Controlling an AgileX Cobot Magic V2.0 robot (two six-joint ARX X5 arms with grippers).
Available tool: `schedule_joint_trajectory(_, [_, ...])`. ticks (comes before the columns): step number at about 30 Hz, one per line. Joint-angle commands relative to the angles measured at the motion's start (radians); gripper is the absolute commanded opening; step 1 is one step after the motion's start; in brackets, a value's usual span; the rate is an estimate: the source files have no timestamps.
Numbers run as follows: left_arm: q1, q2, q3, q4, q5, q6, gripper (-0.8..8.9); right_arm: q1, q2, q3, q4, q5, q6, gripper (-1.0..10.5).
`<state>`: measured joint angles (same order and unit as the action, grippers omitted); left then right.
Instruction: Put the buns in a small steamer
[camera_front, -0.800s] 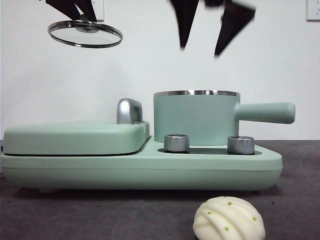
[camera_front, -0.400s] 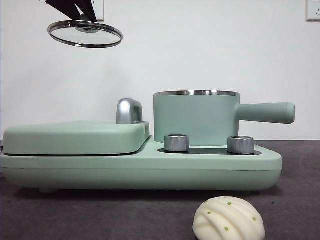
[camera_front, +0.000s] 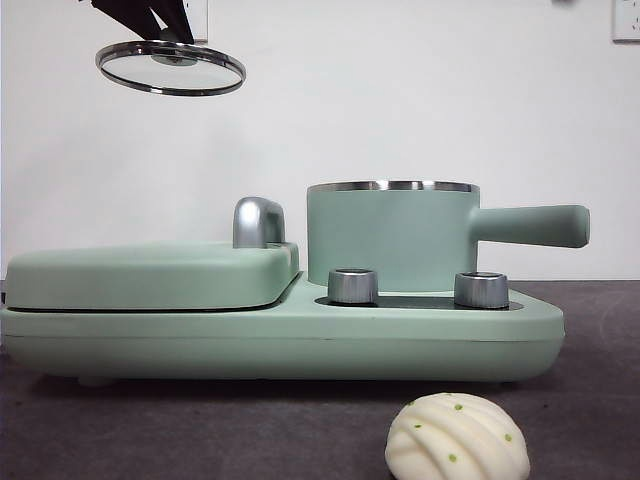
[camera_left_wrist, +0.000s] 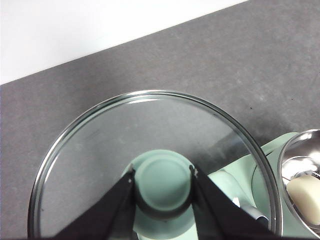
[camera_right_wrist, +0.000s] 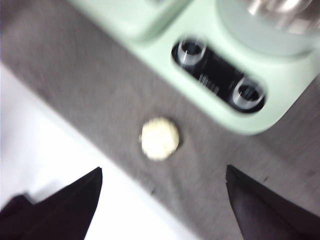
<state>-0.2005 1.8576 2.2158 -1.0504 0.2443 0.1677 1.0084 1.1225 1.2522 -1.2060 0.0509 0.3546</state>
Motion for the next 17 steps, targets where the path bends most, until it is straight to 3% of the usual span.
schedule_joint_trajectory(1, [-0.003,0.006,0.035,0.026,0.007,-0.004,0.16,0.051,0.019,-0.084,0.062,0.002,0.060,3.9])
schedule_joint_trajectory(9, [-0.003,0.007,0.035,0.026,0.007,-0.004,0.16,0.087,0.083,-0.334,0.326,-0.030,0.123,3.9])
schedule_joint_trajectory(17, [-0.003,0.007,0.034,0.026,0.007,-0.004,0.16,0.068,0.209,-0.415,0.460,-0.045,0.118,3.9])
